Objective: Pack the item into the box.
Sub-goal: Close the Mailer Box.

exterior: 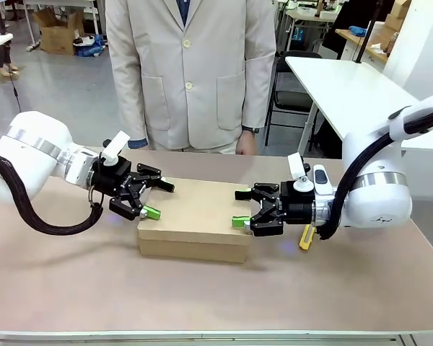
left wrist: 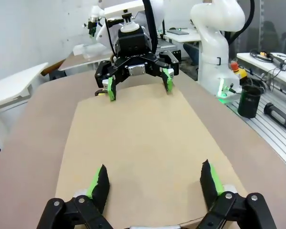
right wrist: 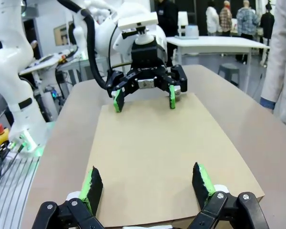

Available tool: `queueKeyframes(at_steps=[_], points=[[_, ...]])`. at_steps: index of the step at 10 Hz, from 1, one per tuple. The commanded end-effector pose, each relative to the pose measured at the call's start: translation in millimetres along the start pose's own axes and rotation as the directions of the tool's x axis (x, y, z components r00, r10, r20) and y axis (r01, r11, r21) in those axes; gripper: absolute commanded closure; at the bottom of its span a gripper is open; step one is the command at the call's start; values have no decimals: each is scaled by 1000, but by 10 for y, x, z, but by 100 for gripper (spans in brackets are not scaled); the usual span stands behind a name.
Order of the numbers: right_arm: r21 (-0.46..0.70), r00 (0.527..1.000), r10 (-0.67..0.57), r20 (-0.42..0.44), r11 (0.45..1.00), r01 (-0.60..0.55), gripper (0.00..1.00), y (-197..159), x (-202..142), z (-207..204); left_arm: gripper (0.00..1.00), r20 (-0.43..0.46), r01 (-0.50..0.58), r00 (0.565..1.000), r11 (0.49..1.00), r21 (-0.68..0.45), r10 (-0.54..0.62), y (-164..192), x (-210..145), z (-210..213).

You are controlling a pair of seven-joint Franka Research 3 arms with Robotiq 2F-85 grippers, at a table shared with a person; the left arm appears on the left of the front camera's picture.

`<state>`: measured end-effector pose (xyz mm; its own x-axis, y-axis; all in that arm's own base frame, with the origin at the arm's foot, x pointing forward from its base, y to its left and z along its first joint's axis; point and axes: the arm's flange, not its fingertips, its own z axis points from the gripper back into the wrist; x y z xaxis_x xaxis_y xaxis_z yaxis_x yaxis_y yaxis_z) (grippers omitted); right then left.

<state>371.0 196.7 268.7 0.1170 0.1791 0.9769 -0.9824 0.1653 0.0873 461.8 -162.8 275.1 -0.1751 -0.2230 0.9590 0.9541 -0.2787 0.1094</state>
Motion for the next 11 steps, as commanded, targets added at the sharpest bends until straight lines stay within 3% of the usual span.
queueKeyframes(at_steps=[1, 4, 6, 7, 8, 9, 10, 11], points=[[5, 1000, -6, 3, 1000, 6, 0, 49, 9, 51, 0, -16, 39, 999, 999, 23, -38, -154, 57, 25], [-21, 996, 11, 88, 1000, -10, 0, 244, 419, 528, 0, 49, 121, 991, 987, 103, -127, -479, 549, 174], [-34, 995, -61, 80, 997, 64, 0, 604, 716, 901, 0, 45, 133, 989, 980, 146, -140, -1014, 1049, 268], [-107, 998, 57, -18, 993, -58, 0, 778, 751, 931, 0, 28, 83, 996, 993, 82, -86, -316, 657, 209], [-40, 996, -5, 88, 999, 9, 0, -186, 622, 403, 0, 28, 83, 996, 993, 82, -86, -316, 657, 209], [-40, 996, -5, 88, 999, 9, 0, -186, 622, 403, 0, 28, 83, 996, 993, 82, -86, -316, 657, 209], [-71, 998, 30, 63, 997, -25, 0, -170, 862, 533, 0, 29, 97, 995, 990, 105, -100, -606, 861, 244], [-74, 976, -205, 68, 975, 210, 0, -99, 945, 761, 0, 89, -119, 989, 993, -6, 119, -741, 993, 400]])
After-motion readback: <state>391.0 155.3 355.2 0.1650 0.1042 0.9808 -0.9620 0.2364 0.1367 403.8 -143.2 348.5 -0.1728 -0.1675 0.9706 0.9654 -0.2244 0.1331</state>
